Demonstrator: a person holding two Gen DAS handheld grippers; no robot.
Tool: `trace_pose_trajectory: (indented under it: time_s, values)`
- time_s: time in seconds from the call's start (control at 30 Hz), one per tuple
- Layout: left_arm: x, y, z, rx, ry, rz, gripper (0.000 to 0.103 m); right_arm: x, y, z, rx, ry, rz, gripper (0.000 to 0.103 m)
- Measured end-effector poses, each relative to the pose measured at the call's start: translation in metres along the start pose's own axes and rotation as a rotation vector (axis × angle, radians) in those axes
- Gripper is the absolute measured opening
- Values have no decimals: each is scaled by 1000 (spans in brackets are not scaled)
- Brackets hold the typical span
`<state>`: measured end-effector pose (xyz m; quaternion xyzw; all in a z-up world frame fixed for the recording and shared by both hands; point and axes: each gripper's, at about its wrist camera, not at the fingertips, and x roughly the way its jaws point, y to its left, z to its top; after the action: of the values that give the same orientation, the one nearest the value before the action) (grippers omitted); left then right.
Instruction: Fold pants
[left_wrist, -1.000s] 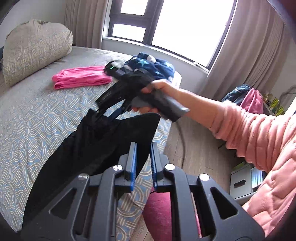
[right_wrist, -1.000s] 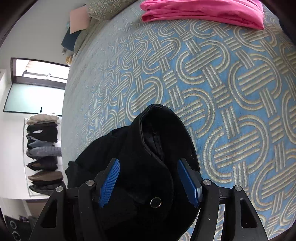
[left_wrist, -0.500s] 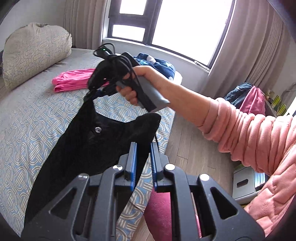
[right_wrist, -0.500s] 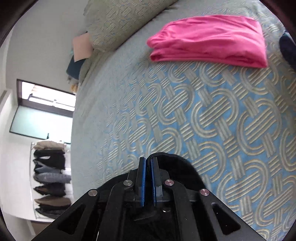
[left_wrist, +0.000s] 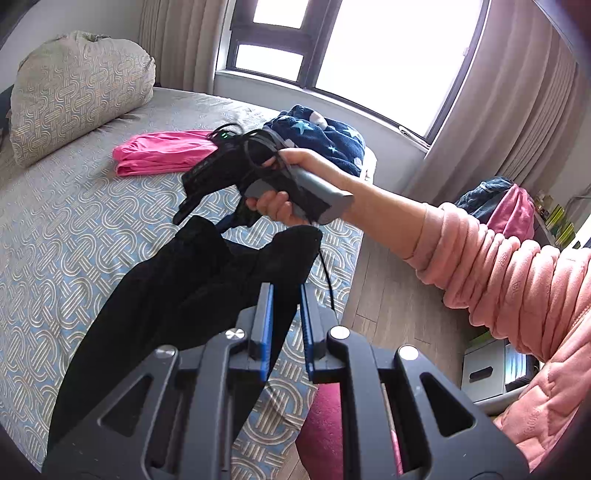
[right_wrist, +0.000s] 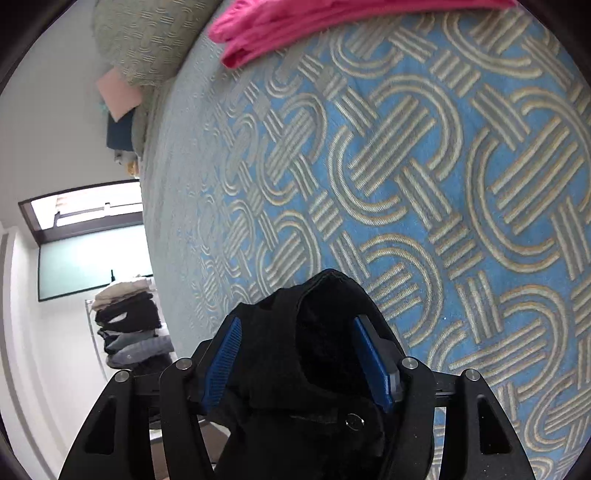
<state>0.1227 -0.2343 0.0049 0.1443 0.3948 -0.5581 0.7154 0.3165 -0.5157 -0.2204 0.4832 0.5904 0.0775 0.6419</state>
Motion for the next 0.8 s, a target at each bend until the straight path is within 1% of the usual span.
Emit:
trace_pose_trajectory:
  time_s: [0.03, 0.07, 0.1, 0.13, 0.17, 0.23, 0.3, 0.33, 0.37, 0.4, 0.43, 0.47, 0.5, 0.53, 0.57, 0.6, 0.67, 0.7, 0.73, 0.8]
  values:
    - [0, 0, 0, -2, 2, -1, 16, 7, 0, -1, 16, 10, 5, 63]
    - [1, 1, 0, -5, 4, 1, 16, 14, 1, 2, 17, 22, 22, 56]
    - [2, 1, 0, -7, 7, 0, 16, 19, 4, 5, 5, 29, 37, 34]
    - [3, 2, 1, -9, 10, 0, 16, 23, 11, 7, -23, 29, 48, 20]
    - [3, 3, 2, -9, 14, 0, 16, 25, 19, 10, -54, 8, 36, 10]
    - [4, 3, 4, 1, 18, 11, 16, 22, 22, 14, -45, -61, 16, 6]
    - [6, 6, 9, 22, 17, 33, 16, 17, 15, 25, 15, -138, 50, 4]
    - [7, 9, 12, 36, 15, 53, 16, 14, 14, 31, 38, -182, 47, 4]
    - [9, 14, 15, 42, 16, 67, 16, 11, 9, 34, 53, -209, 47, 4]
    - [10, 19, 19, 42, 19, 75, 16, 10, 3, 37, 55, -212, 48, 4]
    - [12, 25, 23, 36, 23, 77, 16, 14, 1, 37, 47, -196, 45, 4]
    - [13, 33, 29, 35, 24, 78, 16, 15, 0, 34, 30, -168, 42, 7]
    - [15, 38, 37, 49, 26, 83, 16, 13, -1, 31, 20, -150, 41, 13]
    - [17, 44, 44, 67, 24, 96, 14, 7, -1, 26, 12, -142, 42, 20]
    - [17, 48, 52, 81, 16, 104, 12, -5, 0, 19, -6, -147, 33, 36]
    - [17, 52, 59, 91, 12, 96, 12, -17, 3, 13, -33, -163, 18, 42]
    - [17, 62, 78, 92, 0, 54, 12, -47, 13, -3, -129, -217, -27, 42]
    - [18, 65, 84, 89, -3, 41, 12, -59, 21, -11, -191, -237, -28, 42]
    - [20, 69, 91, 83, -4, 37, 12, -70, 22, -17, -243, -242, -13, 43]
    - [26, 74, 96, 68, 3, 67, 12, -80, 30, -32, -328, -217, 67, 47]
